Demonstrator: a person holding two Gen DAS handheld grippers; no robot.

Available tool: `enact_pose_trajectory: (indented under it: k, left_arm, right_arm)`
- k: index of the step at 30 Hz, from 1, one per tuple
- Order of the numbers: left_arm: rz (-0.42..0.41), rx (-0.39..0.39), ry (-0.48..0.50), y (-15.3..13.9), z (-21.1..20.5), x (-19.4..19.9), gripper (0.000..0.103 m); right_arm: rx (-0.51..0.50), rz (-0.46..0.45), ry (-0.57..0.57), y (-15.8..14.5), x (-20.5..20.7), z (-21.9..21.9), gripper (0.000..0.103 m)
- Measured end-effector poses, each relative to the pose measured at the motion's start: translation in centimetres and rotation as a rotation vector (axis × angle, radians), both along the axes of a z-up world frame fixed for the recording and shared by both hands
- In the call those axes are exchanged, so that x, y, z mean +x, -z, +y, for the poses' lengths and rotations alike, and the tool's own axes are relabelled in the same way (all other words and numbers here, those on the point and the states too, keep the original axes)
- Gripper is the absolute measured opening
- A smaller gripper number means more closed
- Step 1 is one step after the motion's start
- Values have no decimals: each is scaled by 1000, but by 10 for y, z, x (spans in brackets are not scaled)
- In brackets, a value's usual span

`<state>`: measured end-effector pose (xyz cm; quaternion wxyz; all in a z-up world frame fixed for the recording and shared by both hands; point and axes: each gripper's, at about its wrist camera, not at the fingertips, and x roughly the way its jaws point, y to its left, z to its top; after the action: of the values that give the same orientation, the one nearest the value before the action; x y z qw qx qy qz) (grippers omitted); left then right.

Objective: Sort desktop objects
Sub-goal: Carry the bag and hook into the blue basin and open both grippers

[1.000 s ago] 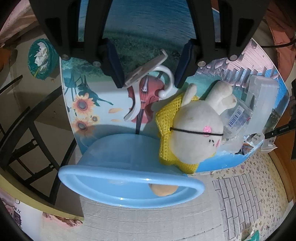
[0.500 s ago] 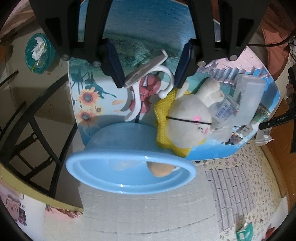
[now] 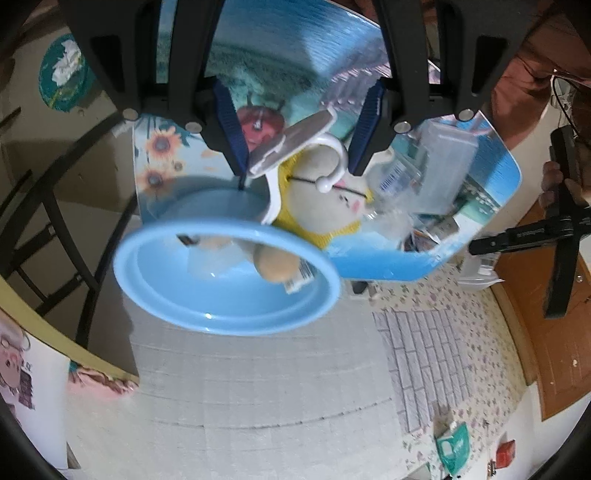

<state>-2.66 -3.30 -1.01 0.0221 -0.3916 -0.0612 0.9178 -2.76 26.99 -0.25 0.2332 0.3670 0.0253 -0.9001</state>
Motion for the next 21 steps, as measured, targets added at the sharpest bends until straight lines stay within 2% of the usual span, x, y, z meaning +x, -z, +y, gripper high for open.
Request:
enact_pose_trajectory:
  k: [7, 14, 21]
  left_arm:
    - [36, -18, 67, -26, 39, -14, 29]
    - [39, -24, 81, -38, 60, -31, 29]
    - [32, -41, 112, -44, 83, -50, 29]
  right_arm:
    - [-80, 27, -77, -21, 1, -3, 55]
    - [-137, 65, -171, -39, 5, -11, 55]
    - [-163, 128, -154, -57, -17, 4, 55]
